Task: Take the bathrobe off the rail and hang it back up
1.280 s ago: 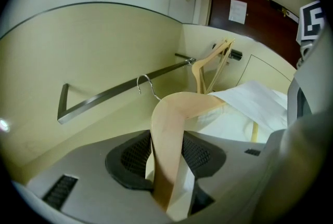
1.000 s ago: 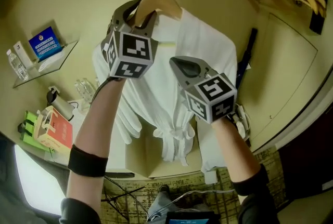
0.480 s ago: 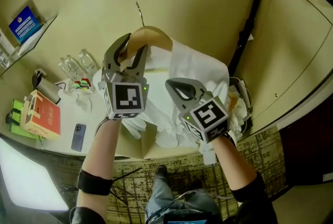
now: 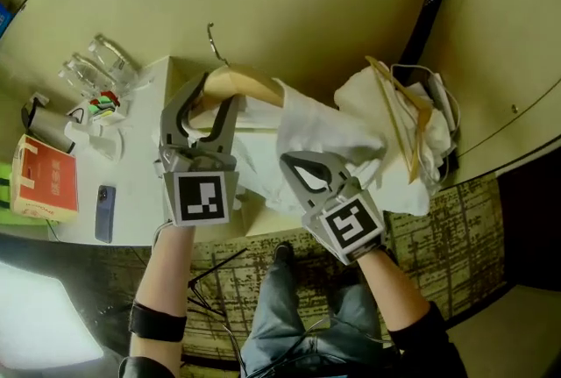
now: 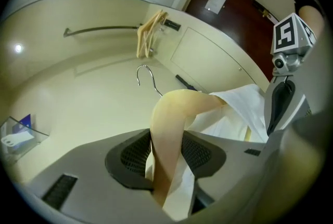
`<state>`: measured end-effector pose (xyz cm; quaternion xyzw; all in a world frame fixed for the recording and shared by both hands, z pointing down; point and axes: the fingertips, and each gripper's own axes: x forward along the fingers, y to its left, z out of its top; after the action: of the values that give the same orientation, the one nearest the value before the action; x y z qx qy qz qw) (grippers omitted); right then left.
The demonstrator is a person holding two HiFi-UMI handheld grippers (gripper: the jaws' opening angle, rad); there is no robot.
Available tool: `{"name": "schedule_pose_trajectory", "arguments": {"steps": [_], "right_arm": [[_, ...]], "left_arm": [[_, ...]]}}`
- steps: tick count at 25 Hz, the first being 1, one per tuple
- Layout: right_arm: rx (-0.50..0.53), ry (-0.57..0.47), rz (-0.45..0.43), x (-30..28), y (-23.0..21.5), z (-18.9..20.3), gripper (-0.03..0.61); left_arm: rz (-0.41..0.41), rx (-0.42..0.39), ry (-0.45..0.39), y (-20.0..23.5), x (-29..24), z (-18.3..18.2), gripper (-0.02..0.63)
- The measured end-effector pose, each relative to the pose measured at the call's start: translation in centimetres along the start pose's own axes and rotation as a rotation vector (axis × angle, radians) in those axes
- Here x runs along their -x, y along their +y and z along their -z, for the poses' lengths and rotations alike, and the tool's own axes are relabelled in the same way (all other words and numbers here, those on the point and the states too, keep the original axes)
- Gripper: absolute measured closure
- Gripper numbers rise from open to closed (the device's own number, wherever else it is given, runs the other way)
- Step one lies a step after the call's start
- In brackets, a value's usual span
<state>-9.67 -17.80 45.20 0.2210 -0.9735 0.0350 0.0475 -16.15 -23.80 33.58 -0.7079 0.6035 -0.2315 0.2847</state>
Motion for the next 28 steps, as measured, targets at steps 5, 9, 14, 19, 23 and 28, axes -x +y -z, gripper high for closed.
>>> {"name": "schedule_pose_trajectory", "arguments": {"steps": [5,9,14,19,23,28], "right_arm": [[-0.080,0.043,0.019,-0.6,-0.7,8.0,0.561],[-0.131,0.088,0.033,-0.6,-1.0,14.3,0.561],[-0.201,0.140,0.075,-0.2,-1.3,22.4,0.561],[-0.276,0.198,0.148,0.6,-1.8,29.8,0.561],[-0.326,0.229,0.235,1.2,-3.8,35.2,0.561],[-0.374,0.251,0.347,2.6,-7.4,40.0,0.561]], "left_arm": [[0.129,-0.059,0.045,-8.4,-0.7,6.9,0.434],[0.225,-0.067,0.059,-15.1,-1.2,11.9,0.434],[0.352,-0.110,0.043,-23.4,-2.6,16.8,0.434],[0.504,-0.126,0.034,-31.9,-4.0,21.2,0.433],[0.602,-0.139,0.021,-38.3,-5.9,23.6,0.433],[0.713,-0.175,0.007,-45.3,-8.4,25.5,0.433]]}}
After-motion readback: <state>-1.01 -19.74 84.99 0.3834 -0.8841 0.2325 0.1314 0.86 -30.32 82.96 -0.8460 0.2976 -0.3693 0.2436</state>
